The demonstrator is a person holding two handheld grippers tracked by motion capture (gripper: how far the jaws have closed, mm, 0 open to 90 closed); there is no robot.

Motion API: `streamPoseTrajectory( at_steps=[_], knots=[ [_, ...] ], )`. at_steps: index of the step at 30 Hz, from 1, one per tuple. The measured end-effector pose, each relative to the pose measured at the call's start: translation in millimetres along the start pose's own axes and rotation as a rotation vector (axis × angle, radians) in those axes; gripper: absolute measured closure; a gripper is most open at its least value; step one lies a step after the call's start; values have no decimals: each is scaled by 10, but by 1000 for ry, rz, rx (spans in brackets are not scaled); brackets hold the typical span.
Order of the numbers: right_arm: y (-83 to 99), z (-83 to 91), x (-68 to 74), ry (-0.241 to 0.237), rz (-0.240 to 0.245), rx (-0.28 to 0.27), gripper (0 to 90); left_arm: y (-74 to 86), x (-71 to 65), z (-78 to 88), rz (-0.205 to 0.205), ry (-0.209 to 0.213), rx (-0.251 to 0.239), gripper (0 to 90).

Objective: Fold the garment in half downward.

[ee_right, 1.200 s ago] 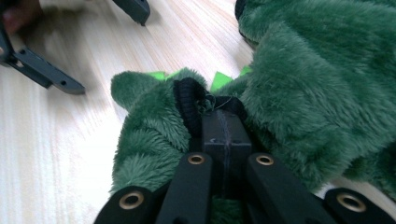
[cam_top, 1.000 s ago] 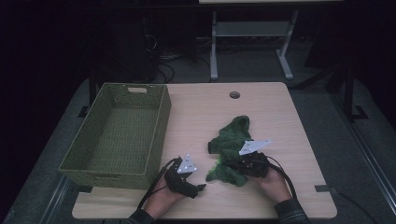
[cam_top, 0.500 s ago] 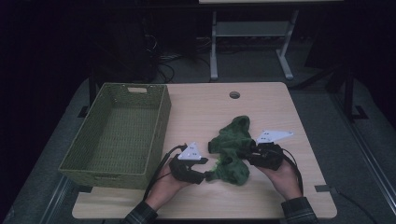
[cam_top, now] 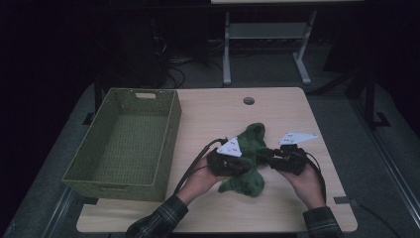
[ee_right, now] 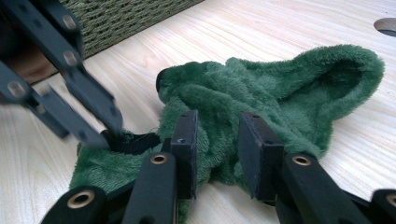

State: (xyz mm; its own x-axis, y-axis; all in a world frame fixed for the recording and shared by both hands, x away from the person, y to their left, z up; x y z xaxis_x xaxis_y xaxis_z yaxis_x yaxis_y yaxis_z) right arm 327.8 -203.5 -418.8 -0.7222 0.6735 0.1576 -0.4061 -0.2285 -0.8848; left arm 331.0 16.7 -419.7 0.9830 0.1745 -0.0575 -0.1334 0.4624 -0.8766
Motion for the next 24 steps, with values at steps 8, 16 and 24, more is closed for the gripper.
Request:
streamPoseTrajectory(
  at_steps=[8,16,24],
  knots=[
    [-57,-19,-129,29,-10,-4,566,284,1,-153,10,23,102,873],
    [-130,-121,-317,58,-48,-8,483,375,22,-146,19,12,104,886],
    [-273,-336,-544,100,-55,20,428,385,12,-160,25,6,110,888]
  ],
)
Point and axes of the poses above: each handheld gripper's, and its own axes: z roughly backward along the jaws, y roughly out of its underside, x roughly to its left, the point moved 1 cm from there along -z, roughly forward along the jaws, and after that the axes turned 9 degrees about -x, right-handed, at the moved point
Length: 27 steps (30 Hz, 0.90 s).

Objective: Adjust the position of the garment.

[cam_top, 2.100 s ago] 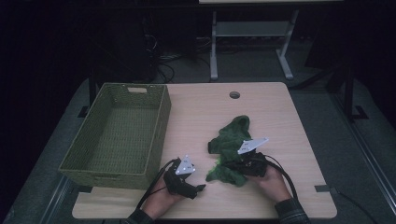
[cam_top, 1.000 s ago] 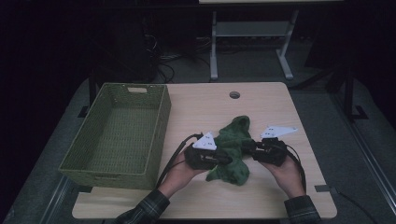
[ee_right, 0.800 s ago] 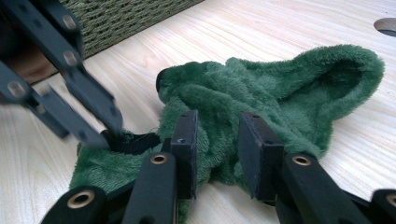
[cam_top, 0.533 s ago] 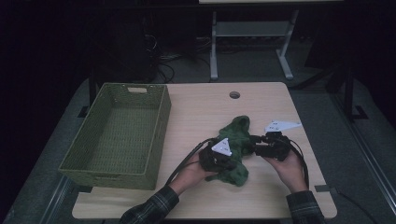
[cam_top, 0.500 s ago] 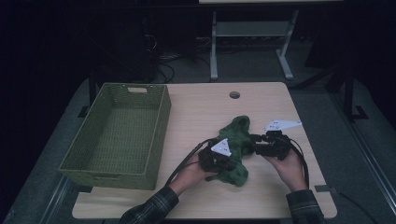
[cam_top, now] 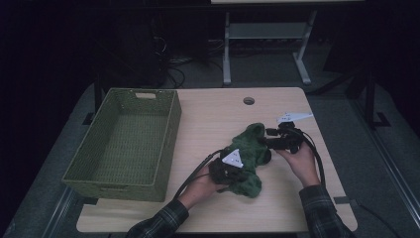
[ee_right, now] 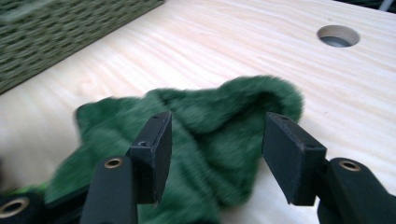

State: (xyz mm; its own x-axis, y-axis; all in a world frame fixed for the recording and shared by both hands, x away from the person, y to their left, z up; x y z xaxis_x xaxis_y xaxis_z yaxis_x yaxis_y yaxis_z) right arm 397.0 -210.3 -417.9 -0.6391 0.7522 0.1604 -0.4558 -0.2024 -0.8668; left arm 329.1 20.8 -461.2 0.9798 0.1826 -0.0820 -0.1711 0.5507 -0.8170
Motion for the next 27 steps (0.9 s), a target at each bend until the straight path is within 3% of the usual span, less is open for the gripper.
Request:
streamPoseTrajectory(
  at_steps=[8,13,16,18,22,27],
  knots=[
    [-84,-203,-279,35,-41,25,455,2,-2,-10,17,-4,1,890],
    [-20,-308,-431,53,-70,24,457,2,-2,-20,31,0,-3,891],
    [50,-409,-485,39,-96,37,457,2,-5,-20,33,-2,0,891],
    [72,-463,-489,40,-105,41,530,2,-6,-22,35,-3,0,891],
    [63,-517,-454,39,-96,19,800,1,-9,-26,34,-6,1,891],
    [-59,-465,-367,-4,-77,23,865,-7,-11,-45,35,-9,-1,892]
  ],
)
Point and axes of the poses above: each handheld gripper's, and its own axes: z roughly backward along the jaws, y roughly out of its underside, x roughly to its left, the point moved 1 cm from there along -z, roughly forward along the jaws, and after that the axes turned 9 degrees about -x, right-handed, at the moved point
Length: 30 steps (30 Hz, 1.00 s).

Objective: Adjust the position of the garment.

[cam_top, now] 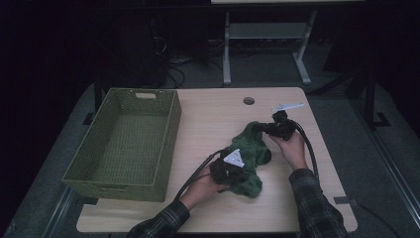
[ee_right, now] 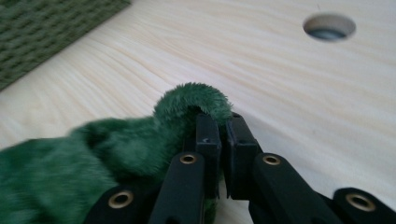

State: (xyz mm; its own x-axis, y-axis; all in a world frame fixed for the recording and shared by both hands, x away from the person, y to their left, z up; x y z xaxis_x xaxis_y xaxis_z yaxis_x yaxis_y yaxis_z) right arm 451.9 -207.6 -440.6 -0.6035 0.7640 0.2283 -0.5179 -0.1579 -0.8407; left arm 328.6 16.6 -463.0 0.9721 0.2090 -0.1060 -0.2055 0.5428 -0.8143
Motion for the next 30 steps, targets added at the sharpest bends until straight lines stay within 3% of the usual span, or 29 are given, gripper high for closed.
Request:
streamPoseTrajectory(
  at_steps=[7,13,19,25,26,30],
  knots=[
    [-187,288,232,-70,82,-50,876,1,-2,-8,-4,-6,-3,893],
    [-220,534,497,-94,160,-58,876,8,-1,-4,-3,-13,-11,892],
    [-151,755,746,-142,216,-74,877,16,-7,6,-1,-29,-19,890],
    [-26,966,977,-203,242,-99,877,25,-10,11,13,-30,-33,886],
    [1,995,1006,-211,248,-99,877,29,-18,11,30,-32,-45,885],
    [133,1075,1101,-242,240,-97,877,37,-11,46,24,-38,-55,870]
  ],
)
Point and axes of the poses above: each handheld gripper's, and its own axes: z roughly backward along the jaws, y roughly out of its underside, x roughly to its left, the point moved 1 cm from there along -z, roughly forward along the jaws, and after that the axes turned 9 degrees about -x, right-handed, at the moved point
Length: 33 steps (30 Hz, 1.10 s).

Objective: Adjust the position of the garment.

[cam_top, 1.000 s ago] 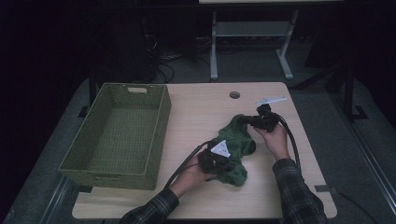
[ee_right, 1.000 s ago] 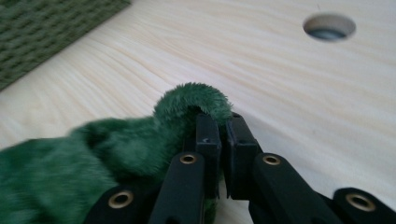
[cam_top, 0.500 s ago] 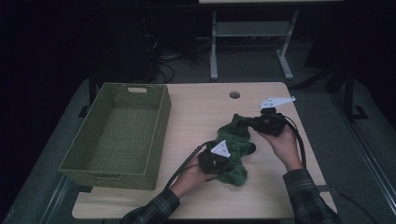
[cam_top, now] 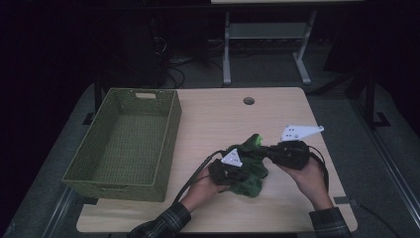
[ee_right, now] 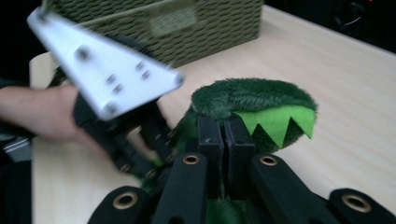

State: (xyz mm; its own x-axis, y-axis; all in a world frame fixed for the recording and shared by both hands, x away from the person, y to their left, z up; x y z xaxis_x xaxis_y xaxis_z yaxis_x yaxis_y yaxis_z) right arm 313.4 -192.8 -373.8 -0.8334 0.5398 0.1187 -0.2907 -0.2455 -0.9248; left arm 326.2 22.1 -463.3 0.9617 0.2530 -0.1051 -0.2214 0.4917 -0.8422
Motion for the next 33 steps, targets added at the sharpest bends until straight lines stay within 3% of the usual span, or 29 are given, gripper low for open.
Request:
streamPoseTrajectory(
  at_steps=[7,11,19,25,28,33],
  knots=[
    [249,5,258,-68,6,52,877,14,-2,65,28,-13,-33,813],
    [355,-15,325,-77,7,80,877,-4,-12,151,48,-17,-47,715],
    [386,-45,356,-86,11,98,877,-64,-26,538,59,-63,-54,625],
    [388,-71,397,-102,21,110,877,-240,109,804,52,-122,-111,618],
    [391,-80,407,-109,27,112,877,-372,179,824,42,-144,-131,592],
    [388,-86,418,-114,28,113,877,-462,252,683,33,-137,-105,551]
  ],
)
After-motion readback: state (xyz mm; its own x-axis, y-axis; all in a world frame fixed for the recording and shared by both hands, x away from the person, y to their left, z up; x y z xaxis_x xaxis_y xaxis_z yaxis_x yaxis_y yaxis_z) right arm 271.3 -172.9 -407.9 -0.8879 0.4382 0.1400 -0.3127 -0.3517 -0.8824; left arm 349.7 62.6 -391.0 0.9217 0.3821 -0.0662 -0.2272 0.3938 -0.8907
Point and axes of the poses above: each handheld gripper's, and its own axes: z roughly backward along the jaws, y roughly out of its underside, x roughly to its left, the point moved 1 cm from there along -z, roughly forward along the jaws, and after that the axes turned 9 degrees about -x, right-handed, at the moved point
